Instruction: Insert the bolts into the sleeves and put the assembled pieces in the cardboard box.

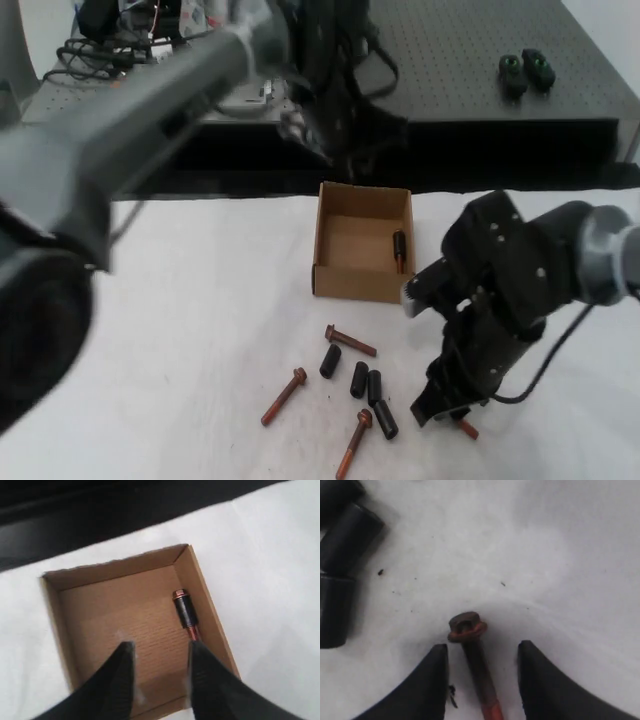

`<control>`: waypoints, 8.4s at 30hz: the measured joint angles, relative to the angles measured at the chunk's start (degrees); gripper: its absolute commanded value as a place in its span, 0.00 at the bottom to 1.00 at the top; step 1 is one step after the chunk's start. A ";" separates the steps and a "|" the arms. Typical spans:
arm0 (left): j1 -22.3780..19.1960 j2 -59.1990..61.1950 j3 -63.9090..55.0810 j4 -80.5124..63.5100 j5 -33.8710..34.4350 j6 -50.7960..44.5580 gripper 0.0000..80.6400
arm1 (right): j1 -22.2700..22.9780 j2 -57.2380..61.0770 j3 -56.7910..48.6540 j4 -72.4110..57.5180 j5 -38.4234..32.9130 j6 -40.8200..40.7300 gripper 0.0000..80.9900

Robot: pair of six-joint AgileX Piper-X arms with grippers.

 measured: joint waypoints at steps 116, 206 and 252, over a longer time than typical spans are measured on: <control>-3.14 -40.23 72.66 -75.21 20.63 -7.53 0.01 | -12.34 -49.90 23.56 -32.24 -45.20 40.50 0.41; 4.71 -36.26 46.28 -5.53 -2.32 10.14 0.27 | 8.93 25.73 -38.11 16.37 0.34 -11.04 0.06; -9.67 -0.92 28.23 -1.68 1.04 4.99 0.00 | -14.48 -31.67 5.54 12.92 -17.86 7.20 0.06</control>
